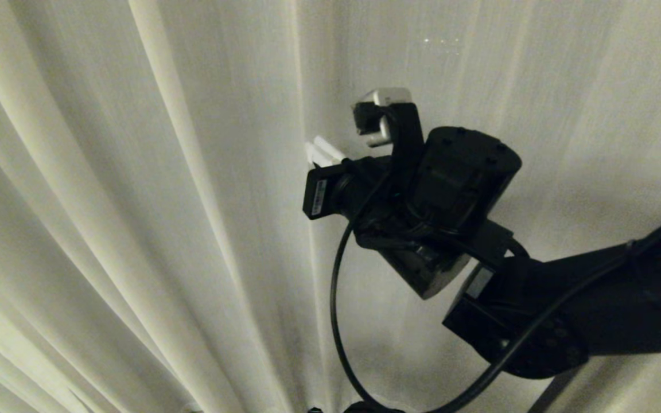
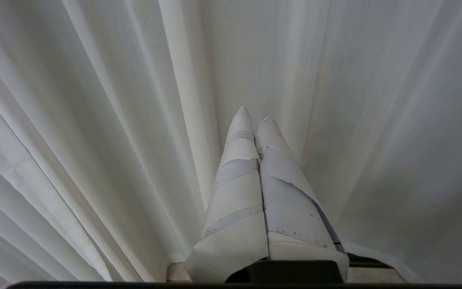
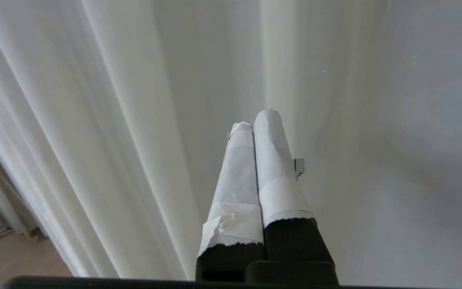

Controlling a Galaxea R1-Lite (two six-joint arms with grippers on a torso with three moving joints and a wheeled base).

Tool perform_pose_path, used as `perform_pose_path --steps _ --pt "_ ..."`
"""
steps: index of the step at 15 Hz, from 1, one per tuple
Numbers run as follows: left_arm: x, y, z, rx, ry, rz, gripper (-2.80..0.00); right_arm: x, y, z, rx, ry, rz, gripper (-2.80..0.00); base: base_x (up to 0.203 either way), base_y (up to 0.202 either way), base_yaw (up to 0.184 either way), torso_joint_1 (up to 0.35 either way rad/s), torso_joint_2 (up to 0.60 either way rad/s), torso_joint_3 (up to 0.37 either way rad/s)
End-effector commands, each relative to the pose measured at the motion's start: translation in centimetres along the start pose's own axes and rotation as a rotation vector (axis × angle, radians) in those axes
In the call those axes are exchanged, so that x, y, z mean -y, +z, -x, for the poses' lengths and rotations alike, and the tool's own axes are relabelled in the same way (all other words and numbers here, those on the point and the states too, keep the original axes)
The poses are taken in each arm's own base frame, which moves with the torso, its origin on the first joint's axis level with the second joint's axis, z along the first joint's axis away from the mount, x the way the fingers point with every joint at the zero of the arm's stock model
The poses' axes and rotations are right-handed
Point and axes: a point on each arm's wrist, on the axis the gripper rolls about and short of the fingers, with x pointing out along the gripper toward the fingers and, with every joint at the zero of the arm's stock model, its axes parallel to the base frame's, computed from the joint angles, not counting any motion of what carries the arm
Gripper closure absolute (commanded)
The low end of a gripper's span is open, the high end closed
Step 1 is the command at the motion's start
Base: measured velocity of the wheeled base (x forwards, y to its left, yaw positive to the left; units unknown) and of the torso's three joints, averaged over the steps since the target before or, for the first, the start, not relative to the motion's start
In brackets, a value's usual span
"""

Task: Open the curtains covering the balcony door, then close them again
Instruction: Close the outer curtains on both sides

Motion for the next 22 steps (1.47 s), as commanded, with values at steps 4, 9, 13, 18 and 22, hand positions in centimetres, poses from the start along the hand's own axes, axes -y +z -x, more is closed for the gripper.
perform_pose_path --steps 4,9,13,18,22 --pt "0.0 0.0 0.0 0.001 0.0 0.0 0.0 3.7 3.6 3.5 0.017 -0.076 0.015 0.0 0.0 0.0 0.0 0.0 0.0 0.0" --pt "0.0 0.0 0.0 0.001 0.0 -0.002 0.0 8.6 7.5 8.5 -0.018 -0.213 0.06 0.0 0.0 0.0 0.0 0.0 0.0 0.0" --pt "0.0 0.0 0.0 0.001 0.0 -0.001 0.0 13.6 9.4 13.3 -0.107 -0.416 0.111 0.0 0.0 0.0 0.0 0.0 0.0 0.0" --pt "0.0 0.0 0.0 0.001 0.0 0.0 0.0 15.9 7.7 19.8 -0.295 -0.585 0.083 0.0 0.0 0.0 0.0 0.0 0.0 0.0" --pt "0.0 0.0 0.0 0.001 0.0 0.0 0.0 17.4 7.3 22.8 -0.349 -0.624 0.055 0.0 0.0 0.0 0.0 0.0 0.0 0.0"
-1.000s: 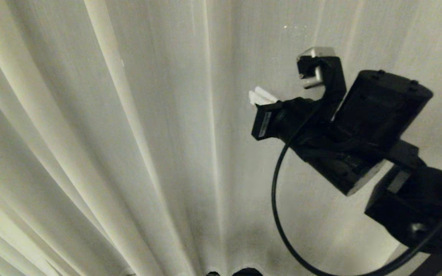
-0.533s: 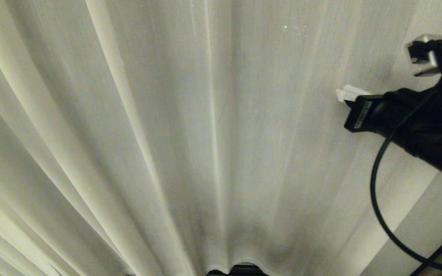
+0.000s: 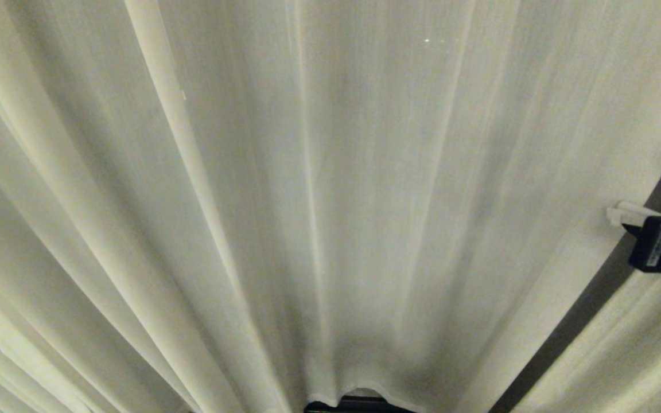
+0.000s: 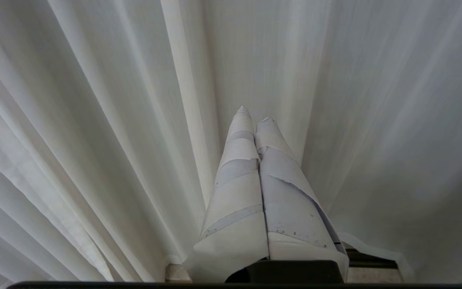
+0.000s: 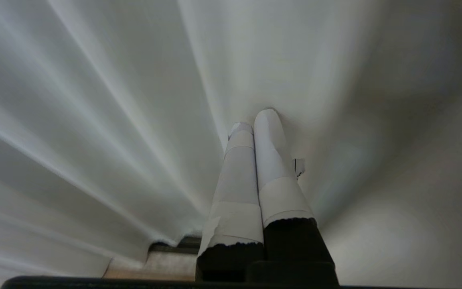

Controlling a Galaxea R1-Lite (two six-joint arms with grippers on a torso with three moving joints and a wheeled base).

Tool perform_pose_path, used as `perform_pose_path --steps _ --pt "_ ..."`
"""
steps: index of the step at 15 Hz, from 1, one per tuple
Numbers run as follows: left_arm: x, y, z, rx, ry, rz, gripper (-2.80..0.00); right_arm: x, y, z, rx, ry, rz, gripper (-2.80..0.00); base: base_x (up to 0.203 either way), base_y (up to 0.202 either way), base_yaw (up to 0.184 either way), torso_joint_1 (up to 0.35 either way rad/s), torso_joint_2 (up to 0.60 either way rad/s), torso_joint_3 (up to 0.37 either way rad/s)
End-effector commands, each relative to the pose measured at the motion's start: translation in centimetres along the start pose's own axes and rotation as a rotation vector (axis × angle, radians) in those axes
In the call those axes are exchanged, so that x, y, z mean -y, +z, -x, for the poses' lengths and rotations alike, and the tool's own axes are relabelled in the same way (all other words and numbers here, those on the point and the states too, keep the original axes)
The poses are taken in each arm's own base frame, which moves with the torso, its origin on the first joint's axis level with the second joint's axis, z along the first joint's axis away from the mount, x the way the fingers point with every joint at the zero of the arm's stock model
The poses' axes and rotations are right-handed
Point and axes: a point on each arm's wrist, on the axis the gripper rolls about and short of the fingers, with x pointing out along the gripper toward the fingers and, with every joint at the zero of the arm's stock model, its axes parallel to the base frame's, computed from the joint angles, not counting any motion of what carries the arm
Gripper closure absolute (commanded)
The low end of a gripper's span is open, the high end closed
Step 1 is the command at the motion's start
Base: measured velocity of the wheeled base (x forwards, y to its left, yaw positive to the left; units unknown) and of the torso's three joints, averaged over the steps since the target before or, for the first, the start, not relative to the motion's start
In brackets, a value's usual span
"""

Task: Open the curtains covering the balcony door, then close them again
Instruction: Close the outer curtains on both sides

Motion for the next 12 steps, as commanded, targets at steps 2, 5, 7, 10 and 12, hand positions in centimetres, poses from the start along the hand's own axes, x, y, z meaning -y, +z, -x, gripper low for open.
perform_pose_path --steps 2,5,7,10,12 --pt "0.0 0.0 0.0 0.001 0.0 0.0 0.0 2.8 0.1 1.9 0.034 -0.013 -0.03 0.0 0.0 0.0 0.0 0.0 0.0 0.0" --pt "0.0 0.0 0.0 0.001 0.0 0.0 0.0 4.5 0.5 3.6 0.077 -0.01 -0.044 0.0 0.0 0.0 0.0 0.0 0.0 0.0" --pt "0.0 0.0 0.0 0.001 0.0 0.0 0.0 5.3 0.9 4.7 0.116 -0.059 -0.043 0.0 0.0 0.0 0.0 0.0 0.0 0.0" --pt "0.0 0.0 0.0 0.001 0.0 0.0 0.0 6.5 1.3 5.8 0.162 -0.181 -0.025 0.0 0.0 0.0 0.0 0.0 0.0 0.0" --pt "0.0 0.0 0.0 0.001 0.0 0.0 0.0 7.5 1.5 6.6 0.184 -0.284 -0.016 0.0 0.0 0.0 0.0 0.0 0.0 0.0"
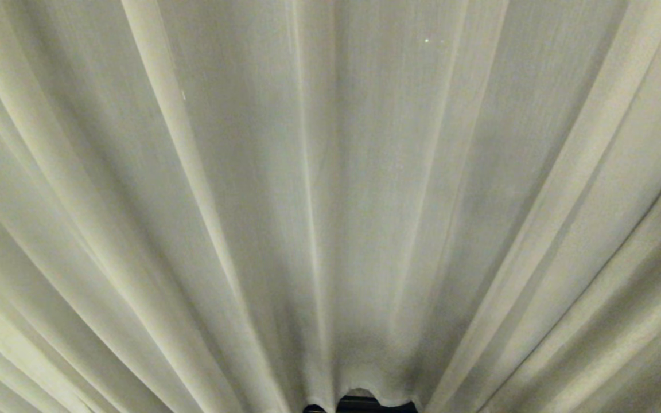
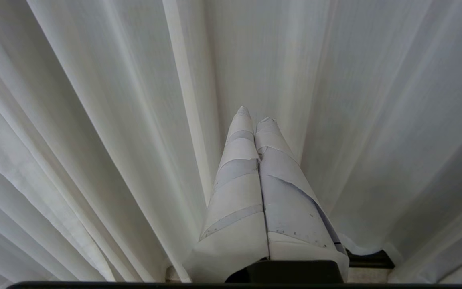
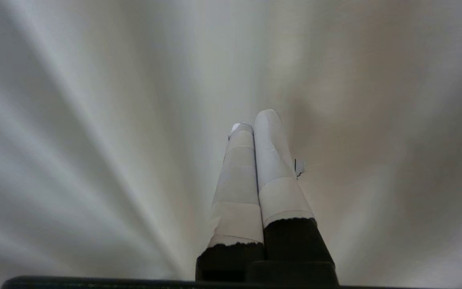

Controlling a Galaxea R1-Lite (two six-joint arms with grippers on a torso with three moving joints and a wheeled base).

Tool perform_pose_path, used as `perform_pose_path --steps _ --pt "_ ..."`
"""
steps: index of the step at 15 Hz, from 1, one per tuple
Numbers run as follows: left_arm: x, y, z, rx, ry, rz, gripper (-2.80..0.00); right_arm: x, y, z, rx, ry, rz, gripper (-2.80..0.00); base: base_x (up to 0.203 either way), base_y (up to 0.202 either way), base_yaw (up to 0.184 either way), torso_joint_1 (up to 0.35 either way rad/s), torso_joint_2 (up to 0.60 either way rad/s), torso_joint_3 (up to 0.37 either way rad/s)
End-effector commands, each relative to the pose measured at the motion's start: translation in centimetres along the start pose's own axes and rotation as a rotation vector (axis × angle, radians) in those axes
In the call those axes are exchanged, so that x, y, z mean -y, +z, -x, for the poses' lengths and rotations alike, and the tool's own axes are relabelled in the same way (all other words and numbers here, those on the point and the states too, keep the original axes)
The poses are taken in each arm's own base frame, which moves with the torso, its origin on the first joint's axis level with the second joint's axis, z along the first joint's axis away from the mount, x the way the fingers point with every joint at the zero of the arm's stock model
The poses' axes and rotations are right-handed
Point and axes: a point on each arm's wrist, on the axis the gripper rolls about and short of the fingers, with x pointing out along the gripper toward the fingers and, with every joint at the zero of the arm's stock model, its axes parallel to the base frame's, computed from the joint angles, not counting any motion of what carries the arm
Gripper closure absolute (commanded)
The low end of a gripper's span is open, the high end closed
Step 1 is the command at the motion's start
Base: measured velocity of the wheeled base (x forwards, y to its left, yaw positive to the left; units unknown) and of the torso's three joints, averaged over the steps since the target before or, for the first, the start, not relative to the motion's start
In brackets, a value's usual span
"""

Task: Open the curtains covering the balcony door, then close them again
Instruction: Close the outer curtains on both sides

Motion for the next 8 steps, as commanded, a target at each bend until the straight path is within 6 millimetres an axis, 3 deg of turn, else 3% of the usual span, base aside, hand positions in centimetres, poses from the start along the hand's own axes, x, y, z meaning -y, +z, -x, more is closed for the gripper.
perform_pose_path --steps 1,6,7,8 --pt "0.0 0.0 0.0 0.001 0.0 0.0 0.0 1.1 0.5 1.0 0.038 -0.11 0.009 0.0 0.0 0.0 0.0 0.0 0.0 0.0" --pt "0.0 0.0 0.0 0.001 0.0 0.0 0.0 1.9 1.8 1.6 0.093 -0.193 0.017 0.0 0.0 0.0 0.0 0.0 0.0 0.0" --pt "0.0 0.0 0.0 0.001 0.0 -0.001 0.0 1.9 1.8 1.6 0.096 -0.193 0.016 -2.8 0.0 0.0 0.0 0.0 0.0 0.0" --pt "0.0 0.0 0.0 0.001 0.0 0.0 0.0 1.9 2.1 1.6 0.101 -0.196 0.018 -2.8 0.0 0.0 0.0 0.0 0.0 0.0"
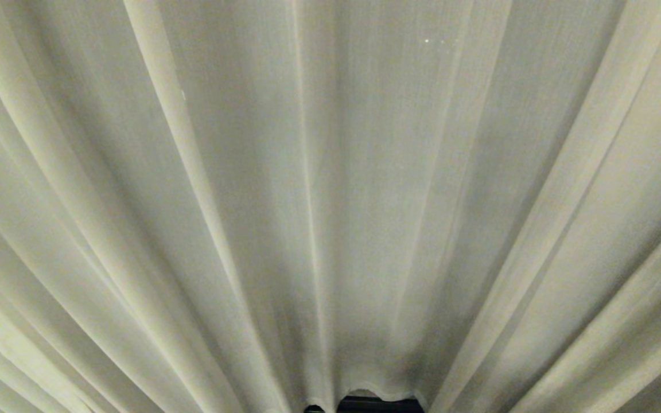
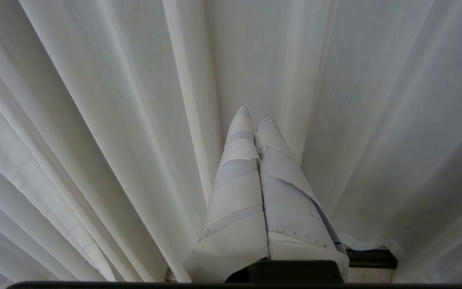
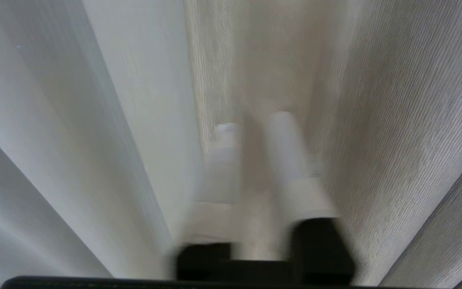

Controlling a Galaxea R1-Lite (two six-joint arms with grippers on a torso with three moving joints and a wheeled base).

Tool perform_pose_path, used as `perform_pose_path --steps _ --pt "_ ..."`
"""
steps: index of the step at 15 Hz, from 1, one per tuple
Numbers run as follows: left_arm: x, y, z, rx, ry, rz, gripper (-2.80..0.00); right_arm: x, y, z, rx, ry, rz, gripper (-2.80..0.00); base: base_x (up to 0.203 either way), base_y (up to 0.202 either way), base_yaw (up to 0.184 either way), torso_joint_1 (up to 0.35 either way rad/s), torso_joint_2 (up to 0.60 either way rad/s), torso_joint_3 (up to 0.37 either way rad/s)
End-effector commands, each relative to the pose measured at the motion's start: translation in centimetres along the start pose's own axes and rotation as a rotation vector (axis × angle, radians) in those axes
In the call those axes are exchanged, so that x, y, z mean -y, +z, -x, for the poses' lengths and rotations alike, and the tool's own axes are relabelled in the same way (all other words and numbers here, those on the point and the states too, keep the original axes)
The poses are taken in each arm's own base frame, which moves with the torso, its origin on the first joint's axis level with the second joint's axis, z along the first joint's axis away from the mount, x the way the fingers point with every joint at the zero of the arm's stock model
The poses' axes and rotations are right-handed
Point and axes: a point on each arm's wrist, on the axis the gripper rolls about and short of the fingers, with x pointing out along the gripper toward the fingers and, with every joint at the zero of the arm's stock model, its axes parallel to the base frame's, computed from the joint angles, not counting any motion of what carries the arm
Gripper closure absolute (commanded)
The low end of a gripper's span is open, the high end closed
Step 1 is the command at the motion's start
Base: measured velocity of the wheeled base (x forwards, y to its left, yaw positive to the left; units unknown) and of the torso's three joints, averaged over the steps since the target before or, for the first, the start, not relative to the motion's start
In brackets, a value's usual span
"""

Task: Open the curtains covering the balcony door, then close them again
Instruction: Close the outer curtains on both sides

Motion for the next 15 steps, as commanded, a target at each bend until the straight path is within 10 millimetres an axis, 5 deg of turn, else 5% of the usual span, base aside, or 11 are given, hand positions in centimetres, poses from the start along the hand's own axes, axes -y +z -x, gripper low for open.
perform_pose_path --steps 1,15 --pt "0.0 0.0 0.0 0.001 0.0 -0.001 0.0 0.2 0.3 0.0 0.01 -0.016 0.002 -2.8 0.0 0.0 0.0 0.0 0.0 0.0" --pt "0.0 0.0 0.0 0.001 0.0 0.0 0.0 0.0 3.5 1.9 0.321 -0.042 0.075 -2.8 0.0 0.0 0.0 0.0 0.0 0.0"
